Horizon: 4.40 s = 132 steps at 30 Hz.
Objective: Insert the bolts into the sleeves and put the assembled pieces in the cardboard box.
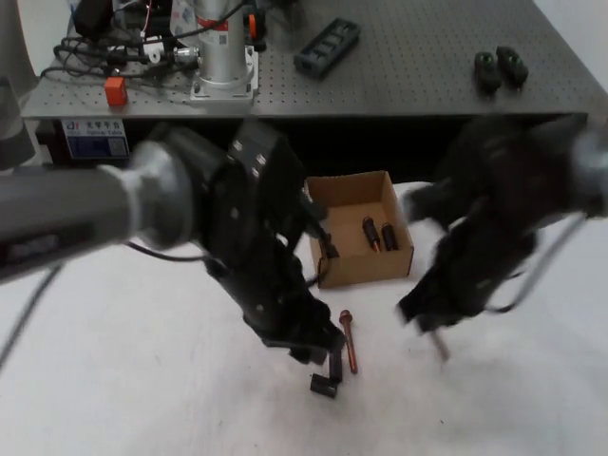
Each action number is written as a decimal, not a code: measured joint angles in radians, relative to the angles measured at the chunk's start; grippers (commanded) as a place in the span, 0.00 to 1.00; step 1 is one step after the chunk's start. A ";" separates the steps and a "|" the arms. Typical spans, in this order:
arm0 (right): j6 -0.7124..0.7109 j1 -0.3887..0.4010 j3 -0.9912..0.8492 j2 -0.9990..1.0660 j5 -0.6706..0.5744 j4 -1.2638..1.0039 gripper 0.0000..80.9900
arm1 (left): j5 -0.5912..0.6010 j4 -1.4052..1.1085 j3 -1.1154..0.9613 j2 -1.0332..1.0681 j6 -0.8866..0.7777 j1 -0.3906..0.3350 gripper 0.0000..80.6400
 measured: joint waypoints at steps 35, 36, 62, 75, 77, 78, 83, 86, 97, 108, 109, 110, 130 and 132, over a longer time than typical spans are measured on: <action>0.051 -0.124 0.254 -0.357 -0.022 0.060 0.03 | -0.048 0.254 -0.414 0.402 -0.176 -0.066 0.37; 0.051 -0.124 0.254 -0.357 -0.022 0.060 0.03 | -0.048 0.258 -0.414 0.402 -0.176 -0.066 0.37; 0.255 -0.124 0.254 -0.407 -0.262 -0.291 0.03 | 0.090 -0.251 -0.029 -0.098 -0.124 -0.066 0.01; 0.744 0.013 0.364 -0.487 -0.538 -1.043 0.03 | 0.276 -1.081 0.502 -0.434 -0.280 -0.067 0.01; 0.751 0.033 0.372 -0.487 -0.544 -1.053 0.03 | 0.275 -1.085 0.504 -0.434 -0.282 -0.067 0.01; 0.753 0.043 0.377 -0.487 -0.547 -1.057 0.03 | 0.275 -1.087 0.505 -0.434 -0.282 -0.067 0.01; 0.756 0.069 0.393 -0.487 -0.573 -1.062 0.03 | 0.295 -1.087 0.507 -0.434 -0.289 -0.064 0.01; 0.756 0.069 0.392 -0.487 -0.588 -1.062 0.03 | 0.303 -1.086 0.507 -0.434 -0.289 -0.064 0.01; 0.700 0.069 0.392 -0.487 -0.620 -1.014 0.03 | 0.343 -1.073 0.510 -0.434 -0.298 -0.064 0.01; 0.606 0.069 0.393 -0.487 -0.686 -0.981 0.02 | 0.362 -1.077 0.510 -0.434 -0.319 -0.061 0.01; 0.600 0.069 0.393 -0.487 -0.691 -0.981 0.02 | 0.361 -1.077 0.510 -0.434 -0.324 -0.061 0.01; 0.592 0.069 0.393 -0.487 -0.694 -0.981 0.09 | 0.361 -1.077 0.510 -0.434 -0.328 -0.061 0.01; 0.480 -0.293 0.393 -0.609 -0.715 -0.835 0.47 | 0.038 -1.012 0.226 -0.189 -0.374 0.001 0.01; 0.480 -0.321 0.393 -0.608 -0.665 -0.801 0.47 | 0.024 -0.887 0.069 -0.077 -0.409 0.018 0.01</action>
